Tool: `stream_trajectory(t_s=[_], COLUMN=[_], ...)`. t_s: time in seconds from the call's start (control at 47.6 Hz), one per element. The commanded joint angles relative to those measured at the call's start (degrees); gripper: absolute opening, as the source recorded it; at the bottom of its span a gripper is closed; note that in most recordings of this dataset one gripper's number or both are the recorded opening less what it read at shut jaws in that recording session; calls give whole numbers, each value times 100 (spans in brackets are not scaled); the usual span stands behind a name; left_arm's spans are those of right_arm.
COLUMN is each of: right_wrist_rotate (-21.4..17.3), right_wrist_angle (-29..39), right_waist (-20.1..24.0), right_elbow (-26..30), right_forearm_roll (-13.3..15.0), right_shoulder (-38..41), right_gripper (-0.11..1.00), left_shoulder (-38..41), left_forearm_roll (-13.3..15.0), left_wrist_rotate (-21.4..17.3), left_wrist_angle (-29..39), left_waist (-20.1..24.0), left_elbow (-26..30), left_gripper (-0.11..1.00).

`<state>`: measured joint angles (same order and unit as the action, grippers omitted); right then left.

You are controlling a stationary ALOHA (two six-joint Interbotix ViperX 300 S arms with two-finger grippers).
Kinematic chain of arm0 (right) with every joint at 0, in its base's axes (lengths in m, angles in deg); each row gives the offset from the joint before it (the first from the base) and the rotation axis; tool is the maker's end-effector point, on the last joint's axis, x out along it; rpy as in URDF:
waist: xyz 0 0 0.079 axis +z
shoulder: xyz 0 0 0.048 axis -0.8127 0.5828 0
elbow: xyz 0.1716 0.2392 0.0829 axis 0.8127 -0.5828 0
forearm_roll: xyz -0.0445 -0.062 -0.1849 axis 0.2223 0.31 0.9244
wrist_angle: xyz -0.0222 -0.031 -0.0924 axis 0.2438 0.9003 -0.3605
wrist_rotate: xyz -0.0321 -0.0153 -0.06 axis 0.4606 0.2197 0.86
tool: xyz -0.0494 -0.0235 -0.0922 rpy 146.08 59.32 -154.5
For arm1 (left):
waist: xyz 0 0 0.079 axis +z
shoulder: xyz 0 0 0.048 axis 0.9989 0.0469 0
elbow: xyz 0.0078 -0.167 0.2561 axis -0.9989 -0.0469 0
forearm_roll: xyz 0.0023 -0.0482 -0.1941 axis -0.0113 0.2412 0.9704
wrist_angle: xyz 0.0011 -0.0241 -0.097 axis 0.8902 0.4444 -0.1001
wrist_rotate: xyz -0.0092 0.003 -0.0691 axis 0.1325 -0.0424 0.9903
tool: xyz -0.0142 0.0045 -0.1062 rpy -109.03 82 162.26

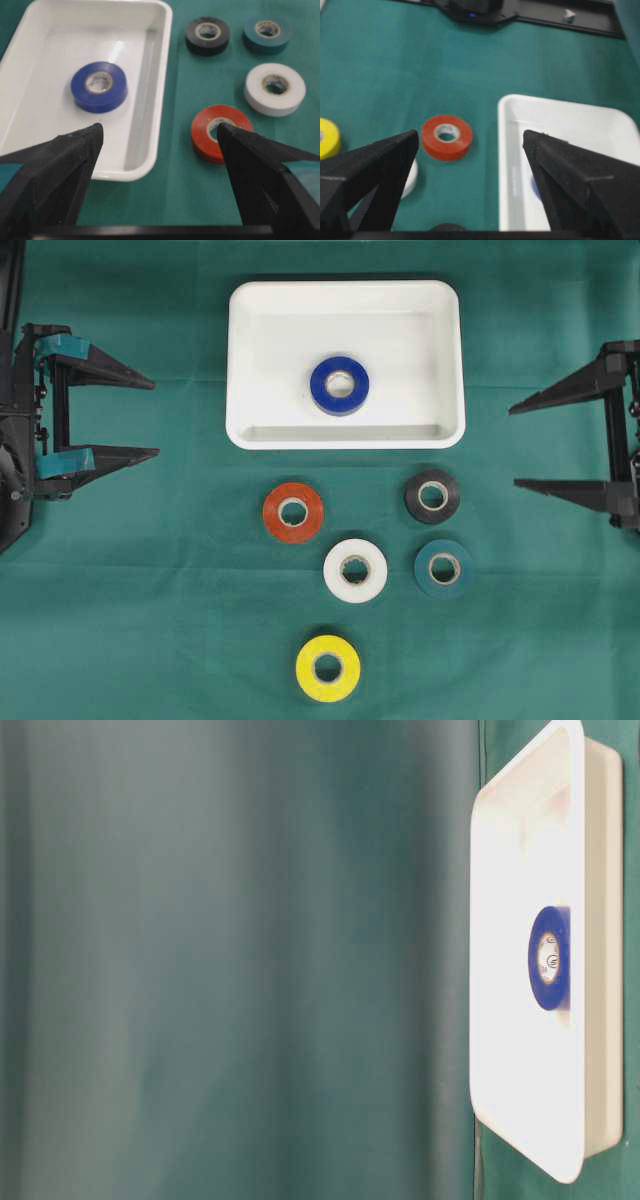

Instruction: Pick up the tape from a random location and place it into the white case.

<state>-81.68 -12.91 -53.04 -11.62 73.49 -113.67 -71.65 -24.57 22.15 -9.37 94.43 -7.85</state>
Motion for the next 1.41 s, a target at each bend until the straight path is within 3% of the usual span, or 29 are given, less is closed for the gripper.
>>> stream_trajectory(t_s=[0.0, 0.315, 0.966, 1.386], right_wrist_rotate=[-9, -18, 9, 18], right_wrist_angle=[70, 202, 123, -132], right_waist=[237, 1090, 1090, 1090], right_elbow=[105, 105, 132, 650], right_forearm_roll=[-18, -53, -26, -18], right_shoulder=[35, 88, 141, 1143], right_gripper=[92, 92, 92, 92], left_shoulder=[18, 18, 18, 44], left_forearm_roll=[9, 9, 18, 18], left_wrist_rotate=[9, 9, 18, 18], left_wrist_angle=[-44, -18, -26, -44], left_waist=[-18, -18, -18, -18], left_elbow=[70, 79, 88, 88], left_gripper=[94, 95, 94, 94])
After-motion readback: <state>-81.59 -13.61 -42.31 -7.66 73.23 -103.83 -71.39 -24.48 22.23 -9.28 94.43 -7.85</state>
